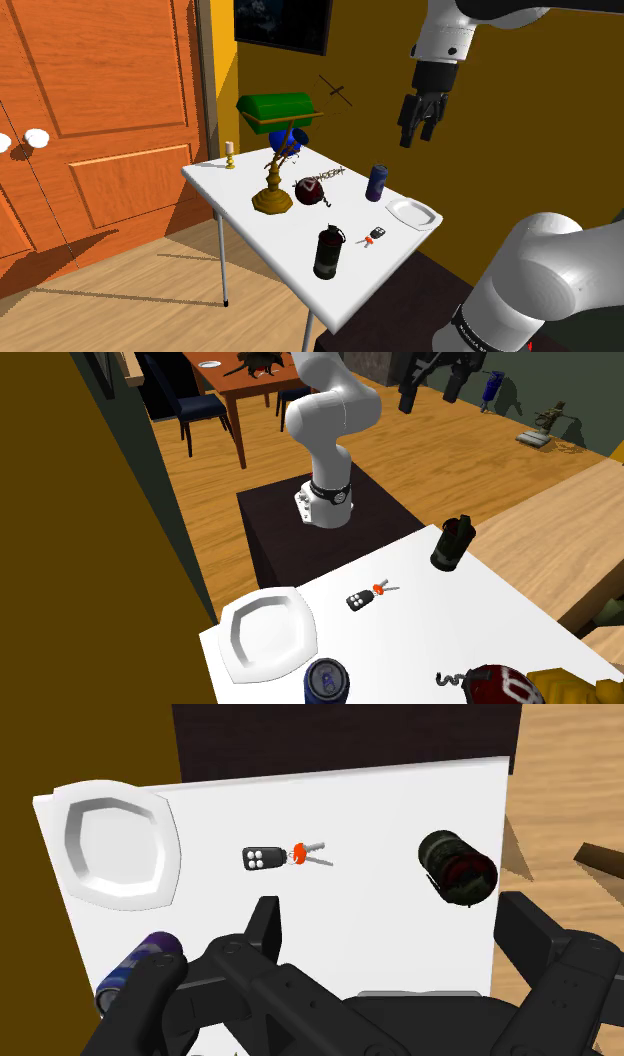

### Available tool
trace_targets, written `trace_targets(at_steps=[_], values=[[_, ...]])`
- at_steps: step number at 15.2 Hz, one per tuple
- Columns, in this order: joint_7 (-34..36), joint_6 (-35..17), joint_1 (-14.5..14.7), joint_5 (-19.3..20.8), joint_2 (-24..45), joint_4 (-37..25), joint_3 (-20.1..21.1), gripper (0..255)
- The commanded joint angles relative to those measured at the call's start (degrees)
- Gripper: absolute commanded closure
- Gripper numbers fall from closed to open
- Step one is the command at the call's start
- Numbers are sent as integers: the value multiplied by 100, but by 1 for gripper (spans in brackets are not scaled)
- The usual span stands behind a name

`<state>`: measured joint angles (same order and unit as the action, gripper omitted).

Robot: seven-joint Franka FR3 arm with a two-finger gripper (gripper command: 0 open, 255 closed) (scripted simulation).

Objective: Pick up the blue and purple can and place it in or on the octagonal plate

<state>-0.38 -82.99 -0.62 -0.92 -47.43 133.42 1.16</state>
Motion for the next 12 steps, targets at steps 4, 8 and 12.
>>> trace_targets(at_steps=[4,8,12], values=[[-322,-447,-79,212,254,175,-275,0],[-737,-1056,-183,457,701,303,-639,0],[-1139,-1663,-270,643,1264,306,-999,0]])
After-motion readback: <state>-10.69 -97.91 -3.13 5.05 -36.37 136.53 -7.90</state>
